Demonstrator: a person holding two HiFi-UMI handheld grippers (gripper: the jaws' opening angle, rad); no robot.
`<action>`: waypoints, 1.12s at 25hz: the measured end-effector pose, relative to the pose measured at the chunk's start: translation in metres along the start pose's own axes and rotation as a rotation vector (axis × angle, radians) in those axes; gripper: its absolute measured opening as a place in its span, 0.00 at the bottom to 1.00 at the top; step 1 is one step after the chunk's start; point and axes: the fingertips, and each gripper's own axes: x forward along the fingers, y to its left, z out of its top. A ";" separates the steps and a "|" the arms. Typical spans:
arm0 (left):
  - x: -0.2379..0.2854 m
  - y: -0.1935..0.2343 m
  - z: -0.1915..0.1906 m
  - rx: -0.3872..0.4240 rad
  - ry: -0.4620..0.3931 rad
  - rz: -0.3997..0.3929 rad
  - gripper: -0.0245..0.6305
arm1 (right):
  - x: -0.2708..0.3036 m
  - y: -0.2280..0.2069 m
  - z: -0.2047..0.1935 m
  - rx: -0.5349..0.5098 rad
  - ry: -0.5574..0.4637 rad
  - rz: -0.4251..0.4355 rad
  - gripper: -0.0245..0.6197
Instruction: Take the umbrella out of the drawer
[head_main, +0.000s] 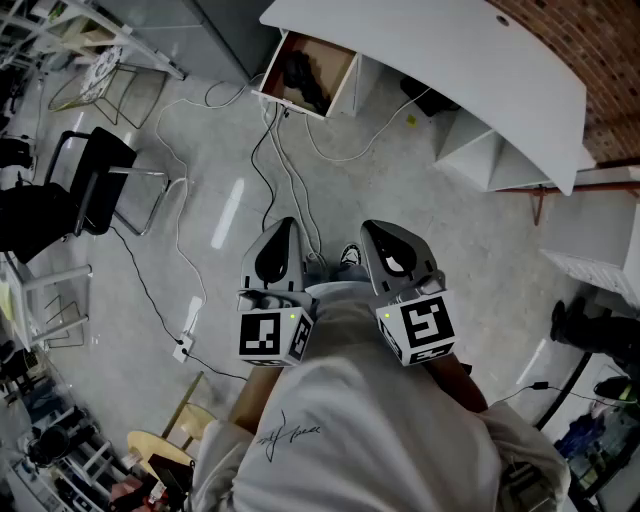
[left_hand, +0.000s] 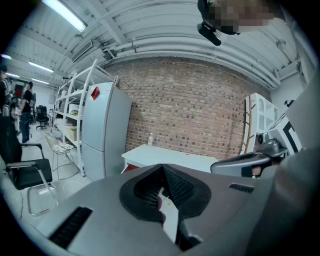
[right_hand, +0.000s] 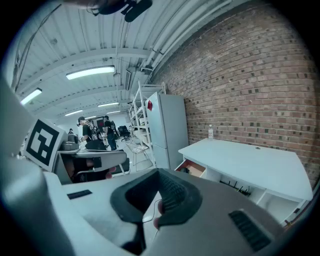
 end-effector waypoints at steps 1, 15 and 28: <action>-0.001 0.003 0.000 -0.004 -0.001 0.009 0.06 | 0.000 -0.002 0.002 -0.001 -0.002 -0.002 0.06; -0.009 0.016 0.001 -0.050 0.010 0.065 0.06 | 0.002 -0.015 0.004 0.087 -0.006 0.042 0.06; -0.002 0.073 0.010 -0.099 -0.015 0.086 0.06 | 0.044 0.007 0.017 0.054 0.021 0.057 0.06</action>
